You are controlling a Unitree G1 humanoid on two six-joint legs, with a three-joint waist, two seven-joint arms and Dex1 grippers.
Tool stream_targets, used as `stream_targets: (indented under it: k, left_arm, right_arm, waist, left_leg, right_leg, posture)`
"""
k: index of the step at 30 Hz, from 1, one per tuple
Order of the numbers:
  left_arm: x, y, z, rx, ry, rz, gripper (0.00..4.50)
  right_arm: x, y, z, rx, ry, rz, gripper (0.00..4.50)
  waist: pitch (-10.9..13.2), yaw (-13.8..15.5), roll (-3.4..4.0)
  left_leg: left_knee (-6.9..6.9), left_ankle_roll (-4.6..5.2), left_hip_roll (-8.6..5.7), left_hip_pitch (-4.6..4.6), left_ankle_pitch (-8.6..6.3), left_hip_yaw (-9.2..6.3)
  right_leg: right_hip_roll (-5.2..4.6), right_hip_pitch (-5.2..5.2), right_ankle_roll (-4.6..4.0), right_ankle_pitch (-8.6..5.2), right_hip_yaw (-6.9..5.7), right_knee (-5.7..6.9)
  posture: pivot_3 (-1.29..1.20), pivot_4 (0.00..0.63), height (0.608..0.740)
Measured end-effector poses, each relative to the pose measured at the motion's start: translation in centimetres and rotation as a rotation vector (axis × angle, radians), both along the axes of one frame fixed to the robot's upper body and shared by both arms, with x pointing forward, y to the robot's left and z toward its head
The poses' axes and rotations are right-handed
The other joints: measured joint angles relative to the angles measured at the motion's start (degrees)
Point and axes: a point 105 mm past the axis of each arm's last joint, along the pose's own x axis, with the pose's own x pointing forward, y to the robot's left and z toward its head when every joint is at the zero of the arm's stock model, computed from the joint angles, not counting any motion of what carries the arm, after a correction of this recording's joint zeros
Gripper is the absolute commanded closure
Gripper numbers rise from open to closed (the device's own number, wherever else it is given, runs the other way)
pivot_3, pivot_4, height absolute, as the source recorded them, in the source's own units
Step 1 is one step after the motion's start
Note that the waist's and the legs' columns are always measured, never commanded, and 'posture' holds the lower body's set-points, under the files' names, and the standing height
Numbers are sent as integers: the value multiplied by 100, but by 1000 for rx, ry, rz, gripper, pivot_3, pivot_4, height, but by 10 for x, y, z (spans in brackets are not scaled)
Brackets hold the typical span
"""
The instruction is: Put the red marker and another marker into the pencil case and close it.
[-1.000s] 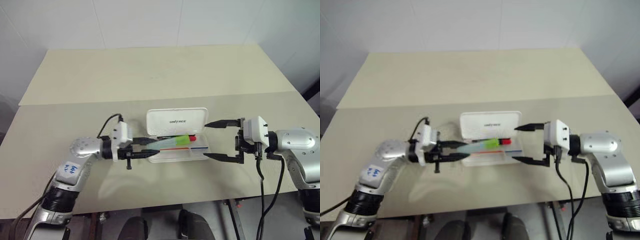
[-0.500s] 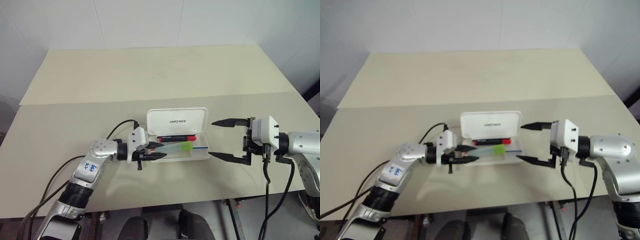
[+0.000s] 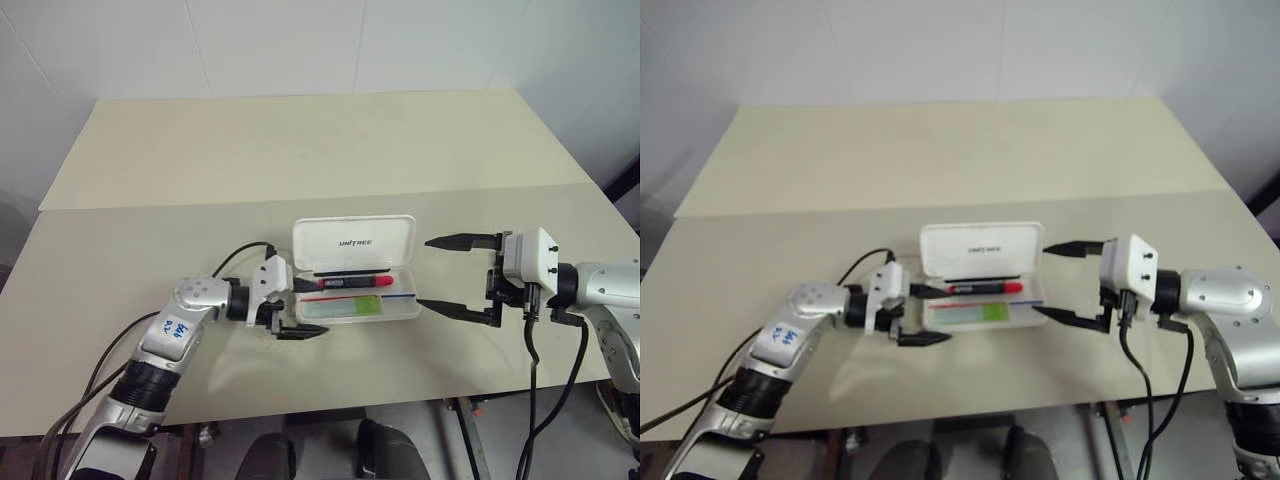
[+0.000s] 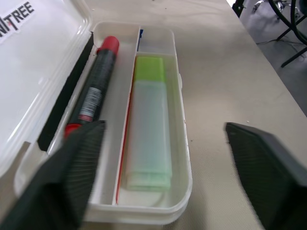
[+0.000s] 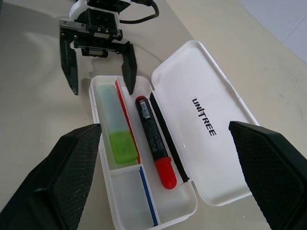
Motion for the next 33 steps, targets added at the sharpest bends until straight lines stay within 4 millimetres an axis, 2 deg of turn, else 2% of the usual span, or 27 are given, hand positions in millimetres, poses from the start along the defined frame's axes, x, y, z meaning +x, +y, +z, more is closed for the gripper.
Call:
stream_targets:
  k: [6, 10, 12, 14, 16, 18, 24, 29, 33]
  left_arm:
    - [-1, -1, 3, -22, -22, 0, 15]
    - [-5, -3, 8, -62, -32, -18, 15]
    - [-8, -3, 15, -105, -38, -34, 15]
    - [-12, -2, 25, -164, -43, -56, 15]
    - [-15, 0, 35, -201, -62, -73, 15]
    - [-16, 3, 37, -205, -69, -68, 15]
    - [-22, 11, 48, -256, -70, -88, 15]
    - [-19, 21, 66, -271, -101, -79, 15]
    - [-17, 21, 85, -289, -145, -97, 15]
  right_arm:
    - [3, 3, -3, 24, 10, -9, 0]
    - [18, -6, -8, 58, 55, -141, 0]
    - [33, -18, -14, 92, 75, -287, 0]
    - [51, -37, -22, 177, 87, -496, 0]
    - [58, -51, -36, 215, 112, -637, 0]
    - [58, -57, -49, 216, 129, -709, 0]
    - [66, -80, -70, 292, 123, -927, 0]
    - [70, -111, -75, 343, 91, -1094, 0]
    - [77, -126, -78, 385, 84, -1172, 0]
  waist:
    - [0, -4, 0]
    - [0, 0, 0]
    - [-2, -8, -3]
    - [-4, -9, -6]
    - [-5, -1, -4]
    - [-5, -11, -2]
    - [-5, -22, -2]
    - [-4, -29, -2]
    - [-4, -40, -1]
  left_leg:
    - [0, 0, 0, 0, 0, 0]
    - [0, 0, 0, -1, 0, 0]
    - [0, 0, 2, 0, 0, 1]
    - [1, -3, 4, -2, 1, 1]
    - [0, -4, 4, -2, 2, -1]
    - [-1, -4, 3, -2, 2, 4]
    - [-1, -4, 4, 0, 2, 8]
    - [-1, -4, 5, 0, 2, 8]
    - [-2, -4, 5, 2, 2, 10]
  right_leg:
    - [0, 0, 0, 0, -1, 0]
    - [-2, 0, 0, 0, 0, 0]
    - [-1, 0, 0, 0, 0, 1]
    - [1, -2, 0, 0, -1, 0]
    - [1, -2, 0, 0, -1, 1]
    - [1, -2, 0, 0, 1, 0]
    - [3, -2, 0, 0, 5, 1]
    - [5, -2, 0, 0, 9, 1]
    - [6, -2, 0, 0, 12, 1]
  posture:
    - [0, 150, 740]
    - [0, 150, 740]
    - [0, 150, 740]
    - [0, 150, 740]
    - [0, 150, 740]
    - [0, 150, 740]
    - [0, 150, 740]
    - [0, 150, 740]
    - [0, 150, 740]
